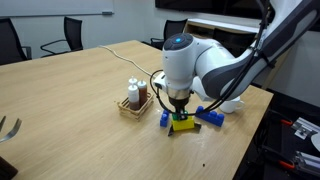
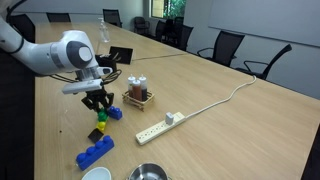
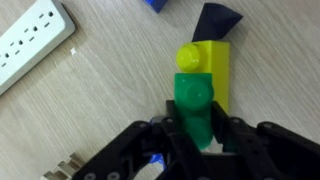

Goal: Take the green building block and put it on the table

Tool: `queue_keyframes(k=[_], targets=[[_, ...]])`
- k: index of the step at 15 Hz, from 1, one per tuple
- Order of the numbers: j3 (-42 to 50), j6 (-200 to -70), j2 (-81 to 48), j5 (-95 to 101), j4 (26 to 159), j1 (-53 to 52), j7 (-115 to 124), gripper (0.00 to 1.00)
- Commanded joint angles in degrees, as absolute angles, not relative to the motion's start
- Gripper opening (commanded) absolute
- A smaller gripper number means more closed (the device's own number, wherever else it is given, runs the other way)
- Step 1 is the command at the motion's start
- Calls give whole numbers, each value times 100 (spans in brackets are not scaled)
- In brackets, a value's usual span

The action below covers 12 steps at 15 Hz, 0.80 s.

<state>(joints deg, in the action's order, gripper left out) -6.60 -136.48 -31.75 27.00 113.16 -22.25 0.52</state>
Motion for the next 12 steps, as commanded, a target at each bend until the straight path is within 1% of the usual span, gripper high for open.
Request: queue_keyframes(k=[1,12], targets=[[-495,-13784,-3042,2945,11481,-2221,192,12],[-454,-13856,-2935,3083,11570,-2270,279,12]])
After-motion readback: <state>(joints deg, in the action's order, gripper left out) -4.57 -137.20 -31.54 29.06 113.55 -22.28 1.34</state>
